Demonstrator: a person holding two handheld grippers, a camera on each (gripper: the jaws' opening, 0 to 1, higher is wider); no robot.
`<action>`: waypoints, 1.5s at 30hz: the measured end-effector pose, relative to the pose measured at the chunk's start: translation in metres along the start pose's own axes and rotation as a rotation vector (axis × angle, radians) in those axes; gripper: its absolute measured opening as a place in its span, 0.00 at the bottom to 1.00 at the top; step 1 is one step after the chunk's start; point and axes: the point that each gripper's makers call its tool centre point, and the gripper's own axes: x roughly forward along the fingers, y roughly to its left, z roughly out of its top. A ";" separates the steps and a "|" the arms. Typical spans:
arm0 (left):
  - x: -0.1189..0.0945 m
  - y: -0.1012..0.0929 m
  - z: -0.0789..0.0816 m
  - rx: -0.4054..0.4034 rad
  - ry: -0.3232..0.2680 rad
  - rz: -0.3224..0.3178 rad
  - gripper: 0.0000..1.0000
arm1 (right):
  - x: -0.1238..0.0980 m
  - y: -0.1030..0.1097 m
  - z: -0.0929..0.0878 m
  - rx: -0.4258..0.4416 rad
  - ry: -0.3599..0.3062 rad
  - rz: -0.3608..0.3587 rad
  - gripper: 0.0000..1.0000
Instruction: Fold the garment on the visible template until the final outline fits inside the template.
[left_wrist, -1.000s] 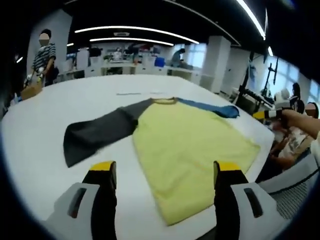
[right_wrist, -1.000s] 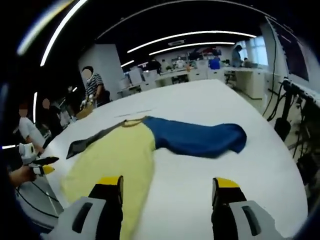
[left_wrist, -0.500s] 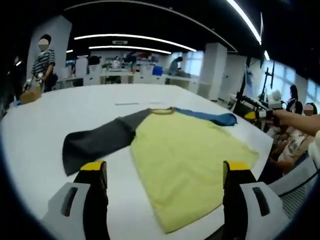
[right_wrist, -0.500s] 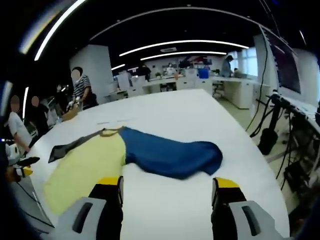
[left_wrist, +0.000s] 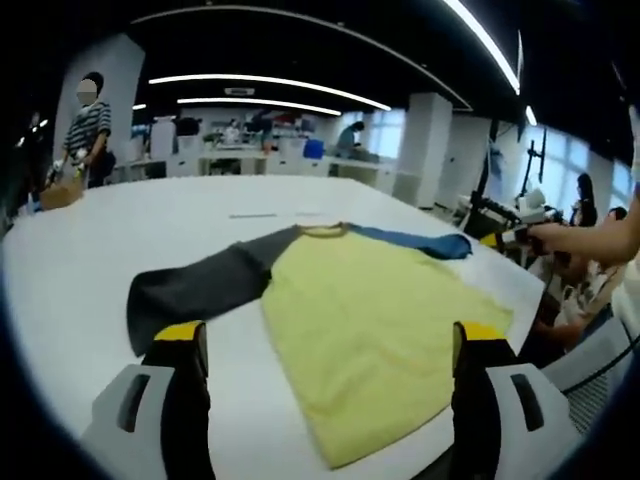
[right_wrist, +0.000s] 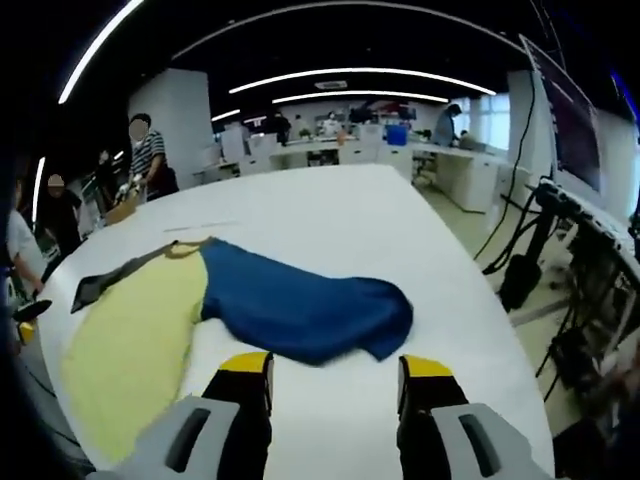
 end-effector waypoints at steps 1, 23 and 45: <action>0.000 0.001 0.000 0.000 -0.001 0.002 0.99 | 0.003 -0.004 0.000 0.003 0.001 -0.008 0.41; -0.005 0.005 -0.002 0.082 0.013 0.033 0.88 | 0.041 -0.035 -0.021 0.036 0.105 -0.122 0.21; -0.008 0.005 -0.004 0.065 0.029 0.056 0.84 | 0.048 -0.036 -0.018 -0.043 0.110 -0.142 0.00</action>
